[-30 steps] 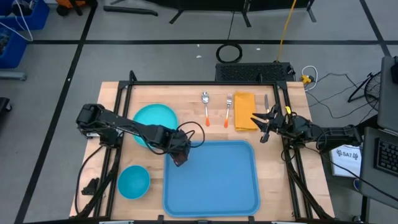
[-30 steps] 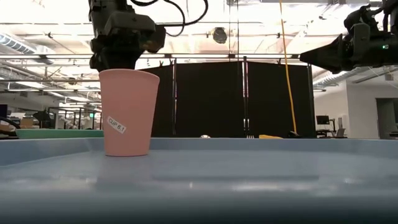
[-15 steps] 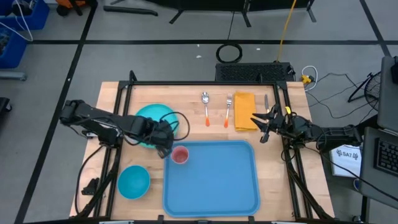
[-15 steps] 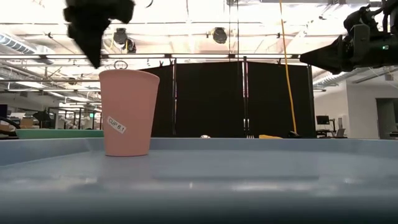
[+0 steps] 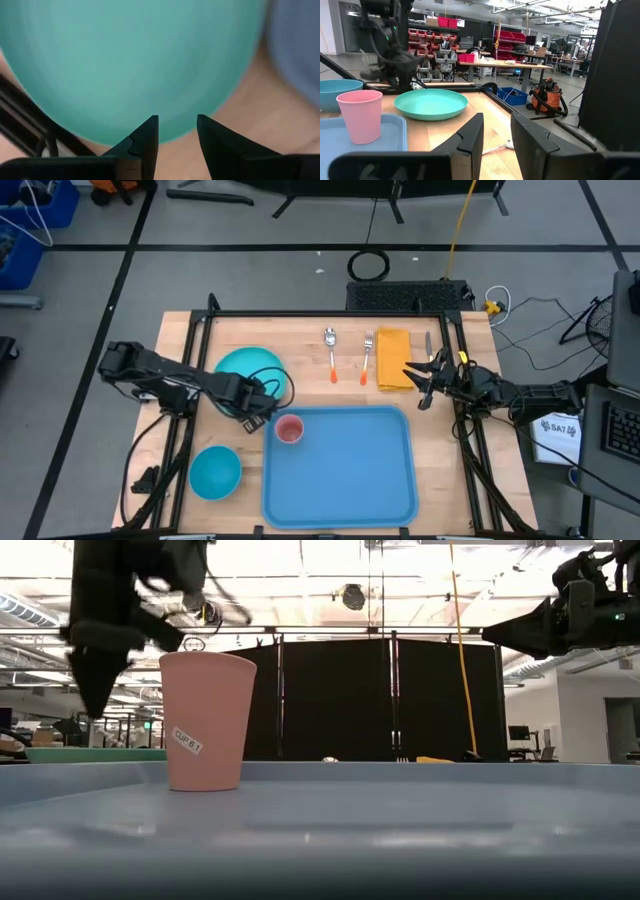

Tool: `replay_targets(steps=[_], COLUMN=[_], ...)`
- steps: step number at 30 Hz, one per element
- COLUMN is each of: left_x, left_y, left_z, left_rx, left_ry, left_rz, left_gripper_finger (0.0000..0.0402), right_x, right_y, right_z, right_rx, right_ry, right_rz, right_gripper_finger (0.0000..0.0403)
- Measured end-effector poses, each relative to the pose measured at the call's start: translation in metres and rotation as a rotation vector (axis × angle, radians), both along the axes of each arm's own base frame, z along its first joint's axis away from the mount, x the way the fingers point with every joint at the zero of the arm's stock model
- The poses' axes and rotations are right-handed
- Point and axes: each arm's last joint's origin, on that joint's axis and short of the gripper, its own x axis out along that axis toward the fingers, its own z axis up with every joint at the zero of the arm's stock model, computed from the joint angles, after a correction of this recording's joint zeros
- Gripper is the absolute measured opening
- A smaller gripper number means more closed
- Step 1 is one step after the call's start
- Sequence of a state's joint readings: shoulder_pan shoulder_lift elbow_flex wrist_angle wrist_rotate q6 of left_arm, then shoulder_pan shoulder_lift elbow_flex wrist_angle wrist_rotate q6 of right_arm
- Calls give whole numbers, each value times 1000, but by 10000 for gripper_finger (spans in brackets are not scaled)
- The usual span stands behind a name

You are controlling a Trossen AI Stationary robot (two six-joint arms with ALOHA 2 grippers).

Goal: Set up tray
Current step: Put the light blue plate on the blue serving tray

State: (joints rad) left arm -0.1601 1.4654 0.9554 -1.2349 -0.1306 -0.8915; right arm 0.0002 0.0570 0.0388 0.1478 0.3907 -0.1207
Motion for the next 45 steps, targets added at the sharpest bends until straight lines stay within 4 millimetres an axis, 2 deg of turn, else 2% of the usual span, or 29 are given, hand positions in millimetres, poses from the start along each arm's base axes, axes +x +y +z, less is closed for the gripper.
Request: replay_targets(steps=[5,9,12,27,37,45], left_x=[-2,1,4,-7,-2,7], left_y=[-2,-5,-4,6,7,18], left_z=[-18,-26,-26,-40,-41,-40], left_rx=[-73,-154,-150,-88,-70,-54], left_ry=[-29,-79,-105,-54,-96,-196], left_rz=[-107,-198,-223,-195,-219,-81], left_gripper_finger=[141,141,141,141,141,140], right_x=[0,0,0,0,0,0], right_y=[0,0,0,0,0,0], right_z=[0,0,0,0,0,0], right_rx=[0,0,0,0,0,4], right_ry=[0,-1,0,1,2,-7], right_rz=[0,0,0,0,0,0], right_gripper_finger=[89,89,89,89,89,89])
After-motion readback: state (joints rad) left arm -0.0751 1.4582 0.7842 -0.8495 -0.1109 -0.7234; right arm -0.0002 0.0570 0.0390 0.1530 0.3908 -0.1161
